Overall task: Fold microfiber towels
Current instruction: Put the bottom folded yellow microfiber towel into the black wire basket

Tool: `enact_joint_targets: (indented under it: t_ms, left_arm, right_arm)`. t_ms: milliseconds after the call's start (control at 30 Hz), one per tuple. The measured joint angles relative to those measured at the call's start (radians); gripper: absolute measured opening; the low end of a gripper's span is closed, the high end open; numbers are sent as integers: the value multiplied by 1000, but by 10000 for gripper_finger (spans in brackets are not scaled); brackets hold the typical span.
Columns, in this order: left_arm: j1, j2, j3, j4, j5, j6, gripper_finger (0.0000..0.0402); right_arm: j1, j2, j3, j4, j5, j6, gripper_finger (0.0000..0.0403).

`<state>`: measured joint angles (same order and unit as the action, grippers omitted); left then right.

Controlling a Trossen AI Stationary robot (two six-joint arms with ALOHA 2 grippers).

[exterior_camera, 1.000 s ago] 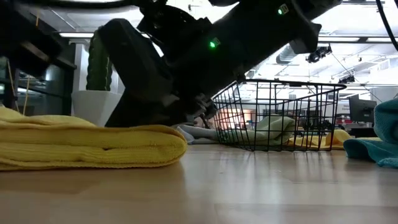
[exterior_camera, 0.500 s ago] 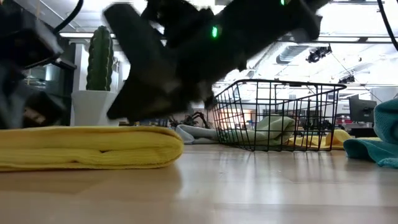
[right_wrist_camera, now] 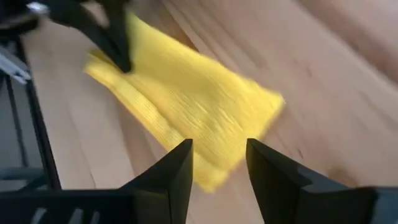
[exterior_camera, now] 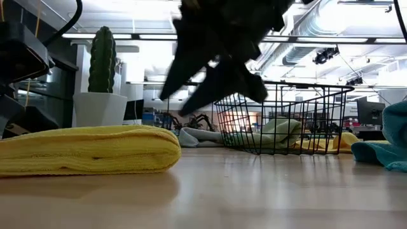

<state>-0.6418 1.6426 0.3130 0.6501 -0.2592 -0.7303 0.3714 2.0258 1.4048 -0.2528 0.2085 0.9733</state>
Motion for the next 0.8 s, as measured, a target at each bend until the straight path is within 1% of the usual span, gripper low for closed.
enact_joint_targets:
  t_ms: [67,167,333,467,567,700,800]
  left_arm:
    - [0,0,0,0,0,0,0]
    - [0,0,0,0,0,2,0]
    - [0,1,0,1,2,11,0]
    - [0,1,0,1,3,13,0]
    - [0,1,0,2,4,16,0]
    - [0,1,0,3,5,18,0]
    - [0,1,0,2,4,19,0]
  right_arm:
    - [-19,5,0,-43,-65,60,148]
    - [-52,14,0,-76,-125,82,174]
    - [-99,22,0,-43,-186,91,235]
    - [-110,67,0,47,-284,122,273]
    - [-110,99,0,93,-293,158,284]
    - [-110,137,3,180,-323,196,287]
    - [-103,145,3,209,-316,195,286]
